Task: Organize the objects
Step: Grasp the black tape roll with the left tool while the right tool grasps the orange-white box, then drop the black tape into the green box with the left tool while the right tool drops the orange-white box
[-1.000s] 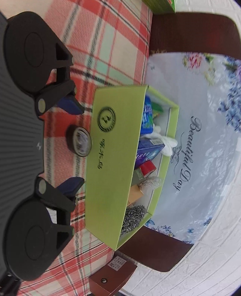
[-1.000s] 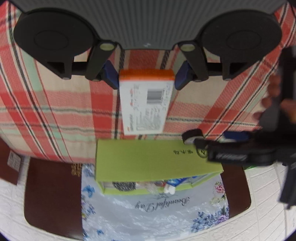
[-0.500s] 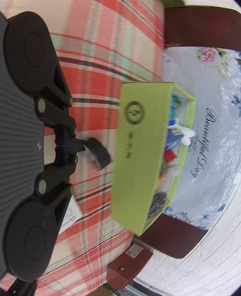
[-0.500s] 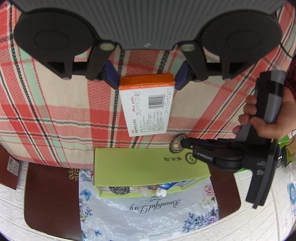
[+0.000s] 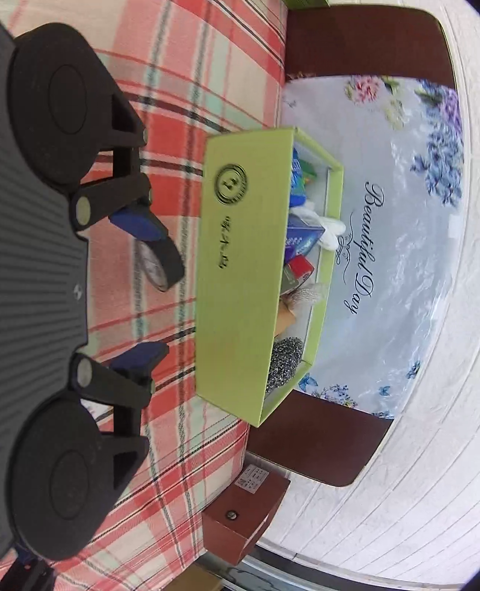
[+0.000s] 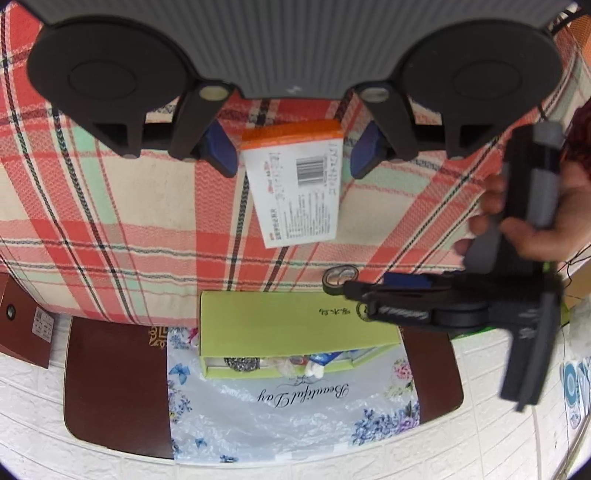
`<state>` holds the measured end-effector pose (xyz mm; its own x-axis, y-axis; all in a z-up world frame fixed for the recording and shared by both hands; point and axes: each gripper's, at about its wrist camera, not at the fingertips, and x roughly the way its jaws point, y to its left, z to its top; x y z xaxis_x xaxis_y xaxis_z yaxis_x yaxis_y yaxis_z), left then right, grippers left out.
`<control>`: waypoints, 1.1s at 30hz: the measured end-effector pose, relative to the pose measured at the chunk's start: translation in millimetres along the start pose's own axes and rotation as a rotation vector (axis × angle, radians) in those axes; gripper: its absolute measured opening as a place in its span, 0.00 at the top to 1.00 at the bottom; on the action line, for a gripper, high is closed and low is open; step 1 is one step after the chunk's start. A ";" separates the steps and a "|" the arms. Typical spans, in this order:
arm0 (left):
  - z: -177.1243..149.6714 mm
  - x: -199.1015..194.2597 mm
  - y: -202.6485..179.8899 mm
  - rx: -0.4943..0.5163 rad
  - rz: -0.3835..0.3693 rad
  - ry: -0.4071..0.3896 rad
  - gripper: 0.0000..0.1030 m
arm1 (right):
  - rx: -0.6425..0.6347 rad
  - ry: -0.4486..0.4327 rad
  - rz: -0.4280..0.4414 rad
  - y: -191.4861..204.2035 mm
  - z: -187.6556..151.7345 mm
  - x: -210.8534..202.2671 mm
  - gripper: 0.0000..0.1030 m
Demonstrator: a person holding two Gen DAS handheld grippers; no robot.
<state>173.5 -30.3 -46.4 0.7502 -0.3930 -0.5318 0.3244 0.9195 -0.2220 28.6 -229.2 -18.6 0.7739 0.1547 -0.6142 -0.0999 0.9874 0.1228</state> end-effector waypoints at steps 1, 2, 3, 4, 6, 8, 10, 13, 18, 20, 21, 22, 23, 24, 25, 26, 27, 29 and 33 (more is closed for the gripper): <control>3.3 7.4 -0.6 0.010 0.000 0.008 0.30 | -0.001 -0.001 -0.004 -1.1 0.2 0.9 0.31; 5.8 15.0 -0.9 0.024 -0.003 0.016 0.30 | -0.001 -0.001 -0.005 -1.9 0.0 1.4 0.31; 7.1 21.7 -0.4 0.036 0.000 0.024 0.30 | 0.001 0.004 -0.003 -3.2 -0.4 3.2 0.31; 8.0 26.9 0.2 0.047 0.006 0.031 0.30 | 0.007 0.010 -0.001 -4.6 -1.2 5.2 0.31; 7.9 33.4 3.8 0.064 0.004 0.047 0.35 | 0.015 0.016 0.001 -6.9 -2.0 7.6 0.31; 6.2 34.4 10.0 0.052 -0.005 0.077 0.58 | 0.017 0.016 0.003 -8.1 -1.7 9.2 0.31; 2.8 24.6 14.5 0.019 -0.009 0.065 0.58 | 0.015 0.014 0.007 -8.5 -0.5 10.6 0.31; -6.7 7.6 12.6 0.032 -0.007 0.054 0.59 | 0.006 0.015 0.017 -7.4 2.0 14.5 0.31; -13.3 4.8 9.2 0.054 -0.008 0.059 0.57 | -0.021 0.019 0.024 -2.3 8.1 26.9 0.30; -11.2 9.5 8.0 0.055 -0.001 0.068 0.51 | -0.038 0.023 0.013 0.1 11.4 33.3 0.30; -10.3 12.5 8.0 0.054 0.006 0.075 0.49 | -0.047 0.027 0.009 1.3 12.6 36.2 0.29; -10.2 14.9 7.5 0.054 0.012 0.079 0.47 | -0.058 0.035 0.004 2.5 13.6 40.3 0.28; -10.5 17.0 7.2 0.054 0.017 0.084 0.47 | -0.067 0.041 0.002 3.8 13.6 43.8 0.28; -11.3 18.9 7.3 0.055 0.017 0.089 0.47 | -0.074 0.048 -0.002 4.3 13.6 47.3 0.28; -12.4 20.4 8.1 0.054 0.010 0.093 0.49 | -0.079 0.056 -0.006 4.7 13.3 51.1 0.28; -13.5 22.4 9.4 0.047 -0.002 0.103 0.55 | -0.080 0.063 -0.006 4.4 12.4 54.3 0.29; -14.5 23.0 10.4 0.040 -0.007 0.108 0.55 | -0.075 0.071 -0.004 3.7 11.5 56.8 0.36; -15.6 21.2 9.8 0.050 -0.009 0.100 0.55 | -0.066 0.079 0.006 2.4 8.8 57.7 0.36; -13.5 11.2 7.5 0.037 -0.020 0.086 0.56 | -0.078 0.080 0.020 4.6 6.1 48.5 0.36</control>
<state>176.5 -27.8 -65.0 0.6921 -0.4075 -0.5958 0.3606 0.9102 -0.2036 69.5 -217.4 -43.1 0.7192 0.1736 -0.6727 -0.1658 0.9832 0.0766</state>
